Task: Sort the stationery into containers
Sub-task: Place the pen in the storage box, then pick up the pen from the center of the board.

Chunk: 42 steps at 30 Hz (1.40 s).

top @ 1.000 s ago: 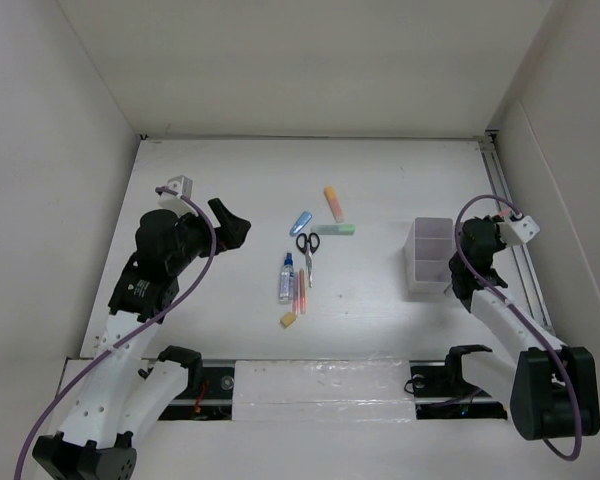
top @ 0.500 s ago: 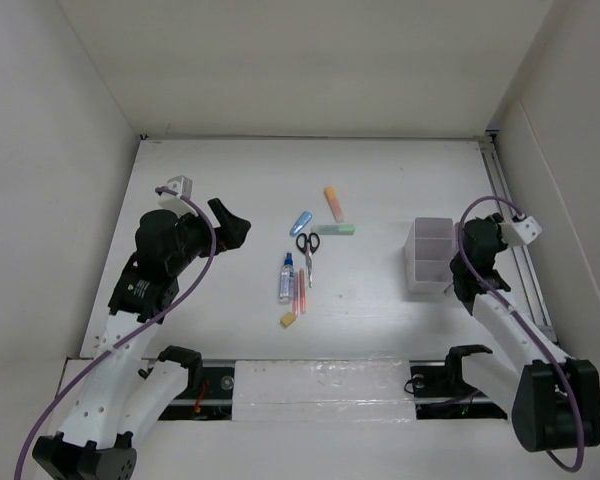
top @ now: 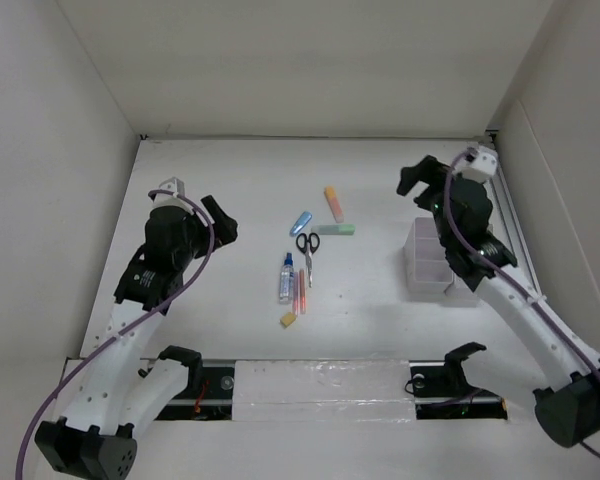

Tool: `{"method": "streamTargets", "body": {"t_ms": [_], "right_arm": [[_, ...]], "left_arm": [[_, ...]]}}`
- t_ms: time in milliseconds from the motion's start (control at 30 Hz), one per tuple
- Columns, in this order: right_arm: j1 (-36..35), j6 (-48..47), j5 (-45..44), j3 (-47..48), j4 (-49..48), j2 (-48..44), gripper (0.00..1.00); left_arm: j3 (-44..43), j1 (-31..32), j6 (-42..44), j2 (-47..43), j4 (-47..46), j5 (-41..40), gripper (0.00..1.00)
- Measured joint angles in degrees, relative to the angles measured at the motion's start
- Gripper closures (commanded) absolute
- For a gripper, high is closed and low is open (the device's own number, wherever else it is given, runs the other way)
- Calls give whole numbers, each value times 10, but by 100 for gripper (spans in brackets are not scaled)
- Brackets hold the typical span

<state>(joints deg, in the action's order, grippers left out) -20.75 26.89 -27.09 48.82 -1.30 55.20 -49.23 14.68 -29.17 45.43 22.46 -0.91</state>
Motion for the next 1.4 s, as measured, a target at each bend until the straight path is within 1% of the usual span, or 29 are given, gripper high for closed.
{"method": "streamTargets", "body": {"t_ms": [67,167,200,267,367,433,533,567,600,700,767,800,867,900,967,1000,1100,1133,1167,1200,1400], "right_arm": [[-30,-20,51,70,34,55,1],[-69,-41,113,126,67,125,1],[-83,-42,125,136,78,147,6],[-115,-39,134,149,99,188,14],[-201,5,77,155,132,237,14],[-276,37,40,156,148,270,17],[-361,79,16,156,160,317,29],[-376,89,13,155,163,332,31],[-383,98,11,155,163,346,31],[-384,116,5,155,163,384,36],[-382,125,-2,150,164,398,36],[-382,129,-4,148,166,402,43],[-382,133,-8,146,167,404,43],[-382,136,-10,146,167,406,45],[-382,138,-11,147,167,412,50],[-383,141,-12,147,167,417,54],[-387,152,-12,147,169,429,60],[-389,156,-12,147,171,431,64],[-390,160,-12,147,172,433,64],[-392,164,-12,147,172,435,67],[-397,176,-14,160,178,468,67]], "left_arm": [[0,0,-8,10,12,-27,0],[0,0,-15,16,21,-47,0],[-1,0,-17,16,23,-50,0],[-1,0,-18,18,23,-52,0],[-4,0,-18,24,25,-53,0],[-4,0,-18,27,25,-54,0],[-4,0,-18,29,27,-57,0],[-4,0,-18,29,27,-57,0],[-4,0,-18,29,27,-57,0],[-4,0,-18,29,27,-58,0],[-4,0,-18,28,27,-59,0],[-4,0,-18,28,27,-59,0],[-4,0,-18,28,27,-59,0],[-4,0,-18,28,27,-60,0],[-4,0,-18,28,27,-60,0],[-4,0,-18,28,27,-60,0],[-4,0,-18,28,27,-60,0],[-4,0,-18,28,27,-60,0],[-4,0,-18,28,27,-60,0],[-4,0,-18,28,27,-60,0],[-4,0,-17,25,27,-59,0]]}}
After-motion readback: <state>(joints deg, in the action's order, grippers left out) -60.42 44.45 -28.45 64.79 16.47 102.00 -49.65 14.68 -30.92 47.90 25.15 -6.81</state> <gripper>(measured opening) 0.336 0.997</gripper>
